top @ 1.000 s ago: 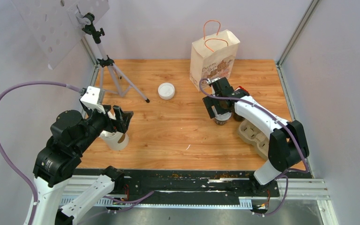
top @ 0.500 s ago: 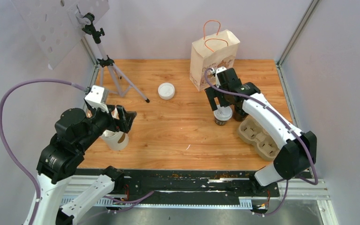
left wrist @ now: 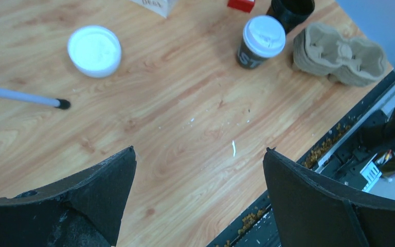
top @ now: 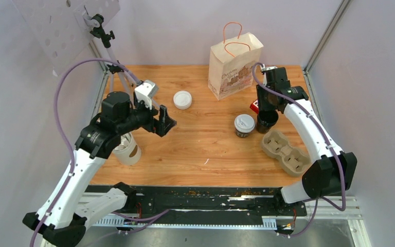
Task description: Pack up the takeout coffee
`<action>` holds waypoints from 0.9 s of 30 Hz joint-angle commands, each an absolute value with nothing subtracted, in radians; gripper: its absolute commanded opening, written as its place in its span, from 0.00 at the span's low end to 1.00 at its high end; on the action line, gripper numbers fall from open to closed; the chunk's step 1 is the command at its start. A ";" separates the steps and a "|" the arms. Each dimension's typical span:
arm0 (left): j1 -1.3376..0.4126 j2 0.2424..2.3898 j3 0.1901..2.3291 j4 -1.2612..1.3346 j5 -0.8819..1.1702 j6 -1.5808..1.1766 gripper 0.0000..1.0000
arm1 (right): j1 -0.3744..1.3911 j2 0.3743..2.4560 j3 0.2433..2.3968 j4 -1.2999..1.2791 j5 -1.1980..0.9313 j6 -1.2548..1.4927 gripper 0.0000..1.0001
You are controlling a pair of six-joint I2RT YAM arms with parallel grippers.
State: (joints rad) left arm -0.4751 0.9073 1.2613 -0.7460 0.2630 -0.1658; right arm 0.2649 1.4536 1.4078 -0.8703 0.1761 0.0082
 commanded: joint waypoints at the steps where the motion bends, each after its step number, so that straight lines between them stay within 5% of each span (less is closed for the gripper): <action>1: -0.471 0.894 1.174 -0.644 0.297 -0.135 1.00 | 0.207 1.454 1.396 -0.845 0.081 0.045 0.35; 4: -0.470 0.870 1.112 -0.621 0.188 -0.151 1.00 | 0.189 1.469 1.376 -0.822 0.042 0.034 0.27; 27: -0.470 0.787 0.871 -0.496 0.358 -0.050 1.00 | 0.170 1.587 1.379 -0.804 0.016 0.028 0.22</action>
